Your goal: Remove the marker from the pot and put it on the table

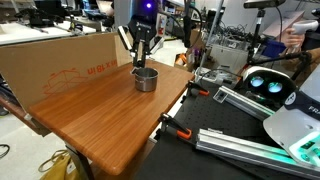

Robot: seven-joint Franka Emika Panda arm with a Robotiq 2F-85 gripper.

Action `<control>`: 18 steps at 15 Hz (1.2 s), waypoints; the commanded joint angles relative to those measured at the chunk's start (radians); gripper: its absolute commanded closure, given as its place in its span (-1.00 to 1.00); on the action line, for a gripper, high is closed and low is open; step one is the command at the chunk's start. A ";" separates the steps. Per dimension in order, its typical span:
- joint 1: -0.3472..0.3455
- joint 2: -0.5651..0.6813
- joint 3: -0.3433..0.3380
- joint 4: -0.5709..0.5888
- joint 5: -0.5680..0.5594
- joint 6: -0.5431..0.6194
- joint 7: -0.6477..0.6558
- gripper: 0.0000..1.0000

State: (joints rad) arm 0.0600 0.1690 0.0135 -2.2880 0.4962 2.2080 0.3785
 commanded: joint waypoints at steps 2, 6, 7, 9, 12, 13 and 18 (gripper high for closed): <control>0.019 0.004 0.027 -0.030 0.003 0.117 0.000 0.90; 0.038 0.059 0.048 -0.021 0.007 0.236 0.003 0.90; 0.043 0.079 0.052 -0.015 0.003 0.257 0.006 0.90; 0.053 0.125 0.062 0.000 -0.001 0.302 0.011 0.90; 0.075 0.197 0.070 0.022 -0.010 0.380 0.019 0.90; 0.082 0.217 0.072 0.029 -0.012 0.407 0.020 0.90; 0.126 0.326 0.058 0.093 -0.058 0.475 0.066 0.90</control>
State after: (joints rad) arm 0.1634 0.4372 0.0853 -2.2416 0.4868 2.6612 0.3926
